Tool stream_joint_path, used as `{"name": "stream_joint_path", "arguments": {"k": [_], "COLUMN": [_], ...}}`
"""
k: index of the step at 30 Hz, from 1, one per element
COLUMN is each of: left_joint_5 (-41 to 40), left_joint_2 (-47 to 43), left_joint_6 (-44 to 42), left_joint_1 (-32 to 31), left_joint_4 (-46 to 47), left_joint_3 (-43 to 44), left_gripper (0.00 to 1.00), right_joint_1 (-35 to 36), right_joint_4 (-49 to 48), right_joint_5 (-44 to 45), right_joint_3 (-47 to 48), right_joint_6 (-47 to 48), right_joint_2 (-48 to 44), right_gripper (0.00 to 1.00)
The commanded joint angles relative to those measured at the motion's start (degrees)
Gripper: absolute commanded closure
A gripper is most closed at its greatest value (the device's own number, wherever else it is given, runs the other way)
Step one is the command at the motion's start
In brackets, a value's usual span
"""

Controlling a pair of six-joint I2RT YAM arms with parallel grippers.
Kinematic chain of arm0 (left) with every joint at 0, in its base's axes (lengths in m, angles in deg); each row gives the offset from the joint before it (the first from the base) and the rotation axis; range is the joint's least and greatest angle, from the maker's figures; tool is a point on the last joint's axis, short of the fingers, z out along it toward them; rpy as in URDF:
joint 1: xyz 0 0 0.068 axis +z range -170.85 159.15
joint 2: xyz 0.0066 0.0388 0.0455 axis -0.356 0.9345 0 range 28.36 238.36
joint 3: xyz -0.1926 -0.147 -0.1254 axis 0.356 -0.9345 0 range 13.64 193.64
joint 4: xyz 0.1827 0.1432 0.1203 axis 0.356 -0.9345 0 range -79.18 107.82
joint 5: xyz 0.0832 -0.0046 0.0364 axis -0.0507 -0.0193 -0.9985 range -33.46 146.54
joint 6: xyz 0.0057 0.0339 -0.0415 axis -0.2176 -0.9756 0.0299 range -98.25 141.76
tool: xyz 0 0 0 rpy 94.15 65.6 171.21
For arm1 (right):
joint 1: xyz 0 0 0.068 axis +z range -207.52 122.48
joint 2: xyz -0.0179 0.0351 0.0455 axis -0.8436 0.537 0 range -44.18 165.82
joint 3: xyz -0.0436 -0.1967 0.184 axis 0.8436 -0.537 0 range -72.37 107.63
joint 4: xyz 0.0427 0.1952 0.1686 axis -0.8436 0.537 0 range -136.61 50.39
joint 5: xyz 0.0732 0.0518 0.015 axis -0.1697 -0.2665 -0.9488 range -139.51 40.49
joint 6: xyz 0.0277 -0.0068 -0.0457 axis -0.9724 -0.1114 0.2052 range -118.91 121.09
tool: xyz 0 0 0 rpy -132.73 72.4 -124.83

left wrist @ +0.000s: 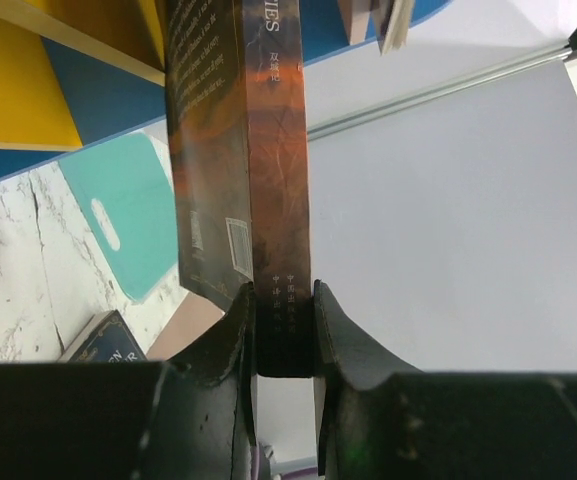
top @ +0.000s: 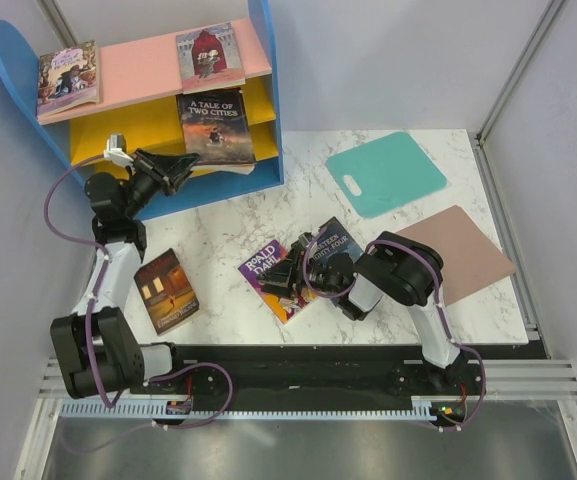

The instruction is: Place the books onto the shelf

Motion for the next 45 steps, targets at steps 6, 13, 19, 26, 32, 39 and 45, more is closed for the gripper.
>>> {"name": "stream_joint_path", "arguments": {"k": [6, 13, 19, 26, 32, 39, 45], "left_joint_5": [-1.57, -1.31, -2.72, -5.44, -6.32, -8.86, -10.62], "left_joint_2": [8.27, 13.55, 16.89, 19.09, 21.72, 24.18, 27.08], "left_joint_6": [10.56, 12.5, 12.33, 10.75, 9.6, 9.25, 9.69], "left_joint_1": [0.09, -0.52, -2.36, -4.21, -5.35, -7.72, -9.31], "left_joint_4": [17.0, 17.18, 16.04, 13.14, 9.27, 7.69, 7.25], "left_joint_3": [9.82, 16.84, 19.66, 20.55, 23.36, 26.34, 28.71], "left_gripper": [0.98, 0.98, 0.98, 0.98, 0.98, 0.98, 0.98], "right_joint_1": [0.44, 0.44, 0.44, 0.53, 0.53, 0.53, 0.61], "right_joint_4": [-13.37, -13.37, -13.37, -13.37, -13.37, -13.37, -13.37], "right_joint_5": [0.83, 0.74, 0.83, 0.74, 0.74, 0.65, 0.65], "right_joint_3": [-0.87, -0.79, -0.79, -1.05, -1.05, -1.05, -1.23], "right_joint_6": [3.84, 3.75, 3.67, 3.75, 3.67, 3.67, 3.67], "right_joint_2": [5.28, 5.46, 5.37, 5.28, 5.28, 5.19, 5.02], "right_gripper": [0.02, 0.02, 0.02, 0.02, 0.02, 0.02, 0.02]}}
